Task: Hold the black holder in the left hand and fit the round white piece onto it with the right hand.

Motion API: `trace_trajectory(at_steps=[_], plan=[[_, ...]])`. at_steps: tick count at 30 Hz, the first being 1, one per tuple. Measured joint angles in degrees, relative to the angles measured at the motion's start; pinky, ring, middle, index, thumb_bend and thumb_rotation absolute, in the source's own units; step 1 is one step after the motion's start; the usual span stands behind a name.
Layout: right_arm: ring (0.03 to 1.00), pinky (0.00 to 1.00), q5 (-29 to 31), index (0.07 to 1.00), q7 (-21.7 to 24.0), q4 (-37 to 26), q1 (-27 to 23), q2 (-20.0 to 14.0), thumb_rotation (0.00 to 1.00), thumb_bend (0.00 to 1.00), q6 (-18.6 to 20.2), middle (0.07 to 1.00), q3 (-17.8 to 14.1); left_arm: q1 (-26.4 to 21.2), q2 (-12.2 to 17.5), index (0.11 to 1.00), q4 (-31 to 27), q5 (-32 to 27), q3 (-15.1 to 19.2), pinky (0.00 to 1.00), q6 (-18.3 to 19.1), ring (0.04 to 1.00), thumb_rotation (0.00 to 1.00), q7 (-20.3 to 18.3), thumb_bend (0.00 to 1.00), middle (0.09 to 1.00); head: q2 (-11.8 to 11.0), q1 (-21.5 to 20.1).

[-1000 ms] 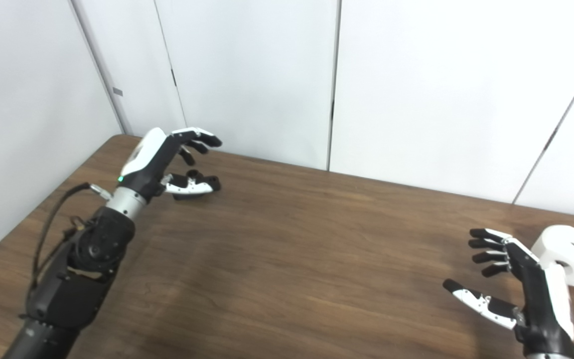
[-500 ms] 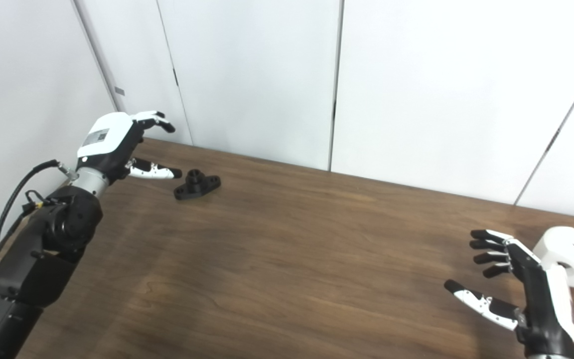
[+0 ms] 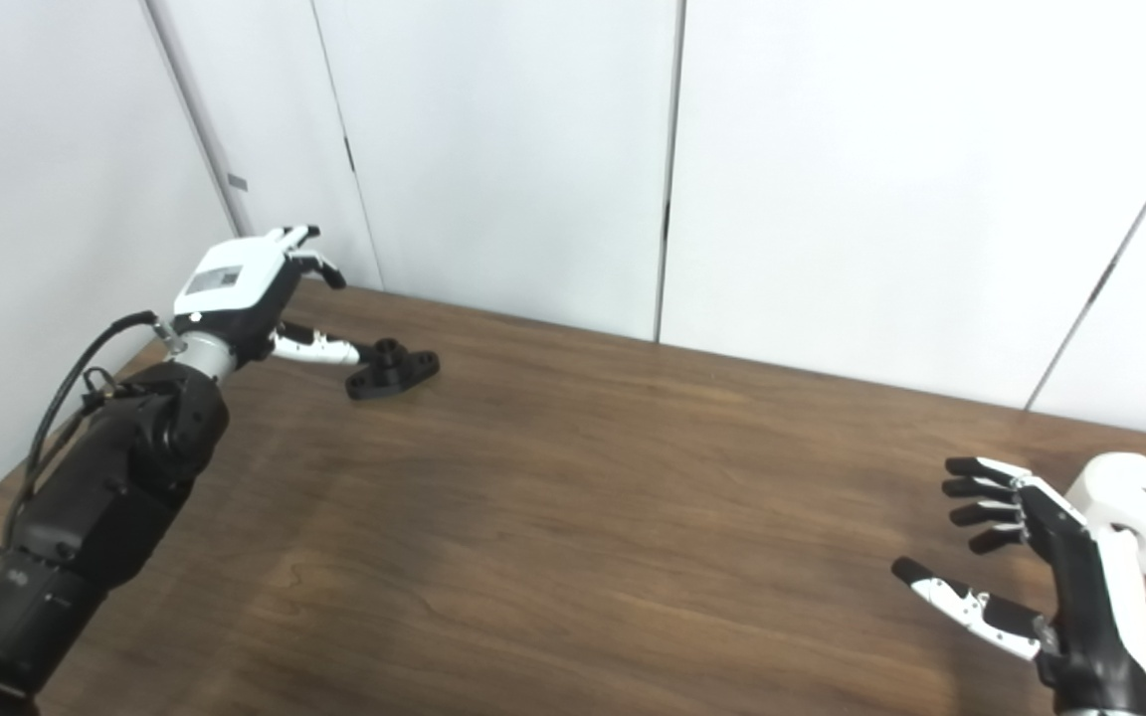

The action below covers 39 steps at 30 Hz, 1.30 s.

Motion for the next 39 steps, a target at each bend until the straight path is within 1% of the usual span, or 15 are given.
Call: trace_trajectory(at_steps=[2, 3, 4, 8, 10, 13, 18, 20, 24, 28, 31, 33, 35, 37, 39], plan=[[0.583, 0.46, 0.0, 0.689, 0.01, -0.36, 0.0, -0.02, 0.0, 0.54, 0.01, 0.658, -0.02, -0.37, 0.01, 0.69, 1.53, -0.41, -0.41, 0.88, 0.06, 1.0, 0.46, -0.01, 1.0, 1.0, 0.0, -0.09], [0.583, 0.46, -0.02, 0.689, 0.02, -0.56, -0.01, -0.02, 0.0, 0.54, 0.02, 0.658, 0.0, -0.61, 0.01, 0.687, 2.2, -0.57, -0.71, 0.88, 0.06, 1.0, 0.45, -0.04, 1.0, 1.0, 0.0, -0.09], [0.582, 0.45, -0.08, 0.689, 0.02, -0.76, -0.01, -0.01, 0.0, 0.54, 0.03, 0.658, 0.01, -0.74, 0.01, 0.681, 2.51, -0.7, -0.92, 0.87, 0.07, 1.0, 0.42, -0.05, 1.0, 1.0, 0.18, -0.09], [0.568, 0.44, -0.25, 0.687, 0.17, -0.93, 0.0, -0.01, 0.0, 0.54, 0.51, 0.651, 0.01, -1.18, -0.01, 0.676, 4.32, -0.65, -2.4, 0.87, 0.77, 1.0, 0.37, -0.14, 1.0, 1.0, 0.35, -0.53], [0.562, 0.44, -0.41, 0.688, 0.5, -1.21, 0.01, 0.0, 0.0, 0.54, 1.42, 0.648, 0.0, -1.57, -0.06, 0.67, 5.13, -0.67, -3.32, 0.87, 1.09, 1.0, 0.33, -0.77, 1.0, 0.996, 0.44, -0.62], [0.557, 0.43, -0.36, 0.69, 1.13, -1.78, 0.04, 0.0, 0.0, 0.54, 1.75, 0.654, -0.02, -2.53, -0.44, 0.654, 7.77, -0.94, -4.09, 0.86, 0.92, 1.0, 0.28, -0.99, 1.0, 0.985, 0.53, -0.79], [0.554, 0.42, -0.08, 0.69, 1.73, -2.76, 0.18, 0.0, 0.0, 0.55, 2.7, 0.652, -0.26, -3.08, -0.68, 0.651, 10.33, -1.99, -4.77, 0.89, 0.19, 1.0, 0.28, -1.01, 1.0, 0.985, 0.79, -1.06], [0.535, 0.4, -0.02, 0.689, 1.87, -2.83, 0.2, 0.0, 0.0, 0.55, 3.42, 0.641, -0.36, -3.37, -0.72, 0.657, 10.88, -2.65, -5.03, 0.92, 0.19, 1.0, 0.29, -1.25, 1.0, 0.994, 0.97, -1.23], [0.533, 0.41, -0.03, 0.684, 1.9, -2.94, 0.2, 0.0, 0.0, 0.55, 3.71, 0.64, -0.4, -3.6, -0.74, 0.66, 11.71, -2.93, -5.89, 0.9, 0.46, 1.0, 0.29, -1.37, 1.0, 0.987, 1.14, -1.14], [0.541, 0.42, -0.27, 0.688, 1.96, -3.72, 0.18, 0.01, 0.0, 0.56, 4.17, 0.645, -0.39, -4.37, -1.28, 0.665, 13.01, -2.93, -6.95, 0.87, 0.67, 1.0, 0.25, -1.5, 1.0, 0.979, 1.23, -1.32], [0.539, 0.42, 0.05, 0.688, 2.17, -3.87, 0.18, 0.01, 0.0, 0.56, 4.57, 0.64, -0.38, -5.42, -1.67, 0.666, 14.22, -2.93, -7.22, 0.87, 0.66, 1.0, 0.24, -1.29, 0.97, 0.976, 1.32, -1.5], [0.54, 0.42, 0.03, 0.688, 2.2, -3.87, 0.18, 0.0, 0.0, 0.56, 4.63, 0.64, -0.37, -6.02, -1.91, 0.664, 15.49, -2.93, -7.48, 0.86, 0.47, 1.0, 0.25, -0.66, 0.97, 0.973, 1.41, -1.58], [0.542, 0.42, 0.04, 0.69, 2.27, -3.88, 0.2, 0.0, 0.0, 0.56, 4.86, 0.643, -0.37, -6.46, -2.22, 0.651, 17.24, -3.27, -7.49, 0.89, 0.06, 1.0, 0.25, 0.89, 0.97, 0.962, 1.58, -1.67], [0.54, 0.42, 0.06, 0.689, 2.36, -3.88, 0.21, 0.0, 0.0, 0.56, 5.01, 0.643, -0.37, -6.79, -2.54, 0.64, 18.86, -3.85, -7.42, 0.86, -0.6, 0.995, 0.25, 2.33, 0.97, 0.949, 1.58, -1.76], [0.538, 0.42, 0.05, 0.687, 2.38, -3.88, 0.22, -0.01, 0.0, 0.55, 5.0, 0.642, -0.37, -7.02, -3.0, 0.633, 20.05, -4.12, -7.48, 0.83, -2.17, 0.979, 0.26, 4.13, 0.95, 0.937, 1.67, -1.76]])
